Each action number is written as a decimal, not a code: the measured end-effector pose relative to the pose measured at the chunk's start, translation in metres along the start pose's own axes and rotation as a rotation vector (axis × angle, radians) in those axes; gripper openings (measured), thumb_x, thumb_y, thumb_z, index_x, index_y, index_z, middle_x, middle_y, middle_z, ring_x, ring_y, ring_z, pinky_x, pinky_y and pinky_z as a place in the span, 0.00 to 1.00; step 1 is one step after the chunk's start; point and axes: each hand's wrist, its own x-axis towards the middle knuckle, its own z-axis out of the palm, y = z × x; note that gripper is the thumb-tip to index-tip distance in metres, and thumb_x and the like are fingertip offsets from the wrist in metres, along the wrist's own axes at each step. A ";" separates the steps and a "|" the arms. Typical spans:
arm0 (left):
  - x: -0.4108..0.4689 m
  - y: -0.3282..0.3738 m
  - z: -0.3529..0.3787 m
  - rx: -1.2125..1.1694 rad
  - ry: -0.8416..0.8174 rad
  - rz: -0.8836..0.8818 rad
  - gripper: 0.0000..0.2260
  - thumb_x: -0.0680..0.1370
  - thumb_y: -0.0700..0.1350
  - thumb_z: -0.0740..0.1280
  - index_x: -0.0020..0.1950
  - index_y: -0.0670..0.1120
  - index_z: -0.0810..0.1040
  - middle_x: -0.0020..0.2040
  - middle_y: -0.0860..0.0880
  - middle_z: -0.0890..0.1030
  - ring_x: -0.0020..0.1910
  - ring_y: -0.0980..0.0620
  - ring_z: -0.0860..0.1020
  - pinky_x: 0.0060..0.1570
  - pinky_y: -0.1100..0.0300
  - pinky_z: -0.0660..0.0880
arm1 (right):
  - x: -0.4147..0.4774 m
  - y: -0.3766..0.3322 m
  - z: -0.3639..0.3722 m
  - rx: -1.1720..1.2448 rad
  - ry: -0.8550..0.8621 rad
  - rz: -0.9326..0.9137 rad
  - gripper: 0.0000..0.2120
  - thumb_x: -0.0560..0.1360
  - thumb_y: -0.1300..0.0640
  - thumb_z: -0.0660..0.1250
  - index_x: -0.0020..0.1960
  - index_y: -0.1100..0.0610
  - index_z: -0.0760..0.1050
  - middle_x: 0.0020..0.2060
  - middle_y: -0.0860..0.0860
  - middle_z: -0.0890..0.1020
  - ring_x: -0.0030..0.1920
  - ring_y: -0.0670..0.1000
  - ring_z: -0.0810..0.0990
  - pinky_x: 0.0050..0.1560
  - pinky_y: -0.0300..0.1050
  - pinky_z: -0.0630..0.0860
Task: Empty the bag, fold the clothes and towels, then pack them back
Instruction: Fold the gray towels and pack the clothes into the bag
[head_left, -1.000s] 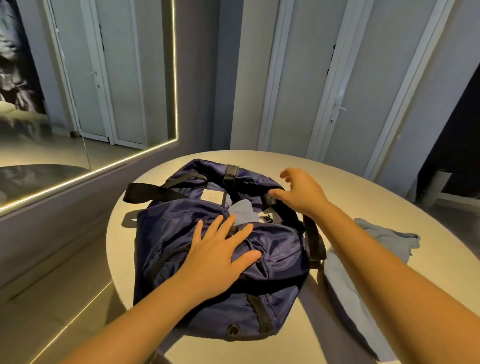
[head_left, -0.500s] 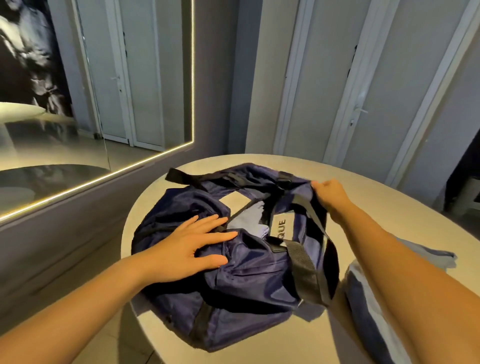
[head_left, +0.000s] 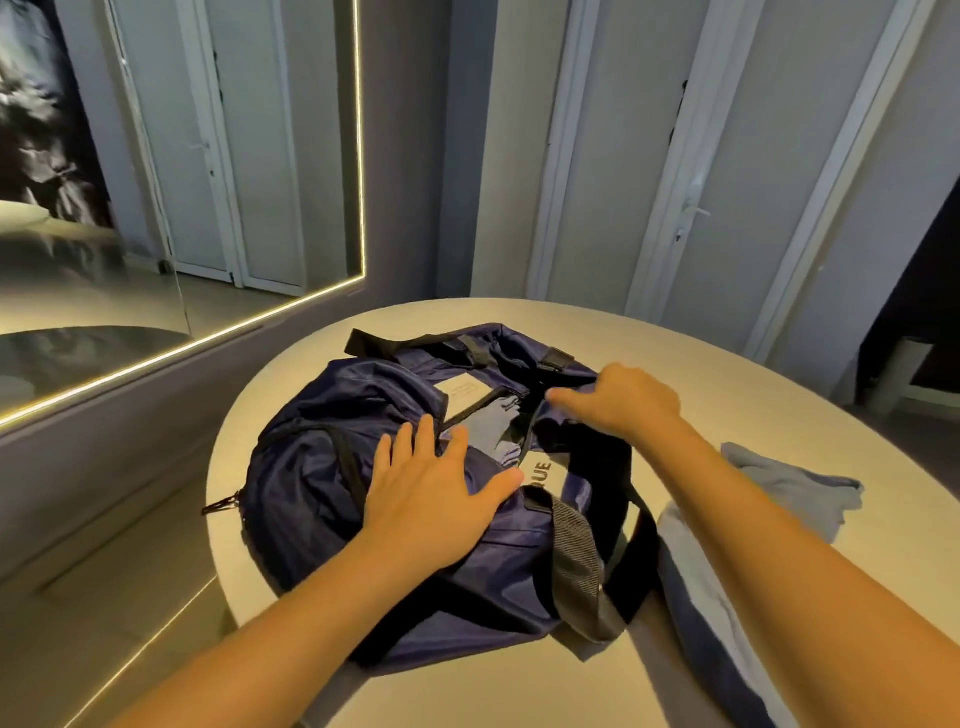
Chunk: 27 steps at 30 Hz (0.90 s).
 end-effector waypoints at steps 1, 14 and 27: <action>0.001 0.000 0.003 0.025 0.024 0.007 0.45 0.73 0.78 0.44 0.84 0.55 0.48 0.84 0.45 0.43 0.83 0.42 0.41 0.80 0.41 0.40 | -0.006 -0.004 0.005 -0.100 -0.070 -0.004 0.33 0.68 0.22 0.63 0.42 0.54 0.70 0.41 0.52 0.78 0.47 0.57 0.81 0.44 0.49 0.77; 0.004 -0.020 0.023 0.103 0.220 0.047 0.42 0.74 0.79 0.39 0.83 0.61 0.54 0.84 0.46 0.45 0.83 0.44 0.42 0.80 0.42 0.41 | -0.021 0.055 0.010 0.094 0.090 0.150 0.11 0.79 0.53 0.63 0.42 0.59 0.72 0.37 0.56 0.77 0.37 0.58 0.76 0.34 0.44 0.67; 0.049 -0.019 0.022 0.206 0.258 0.010 0.40 0.74 0.78 0.47 0.82 0.59 0.58 0.84 0.44 0.51 0.82 0.41 0.49 0.79 0.38 0.47 | -0.060 0.098 0.017 0.065 0.108 0.075 0.23 0.82 0.38 0.57 0.48 0.57 0.76 0.39 0.54 0.81 0.39 0.55 0.78 0.37 0.47 0.75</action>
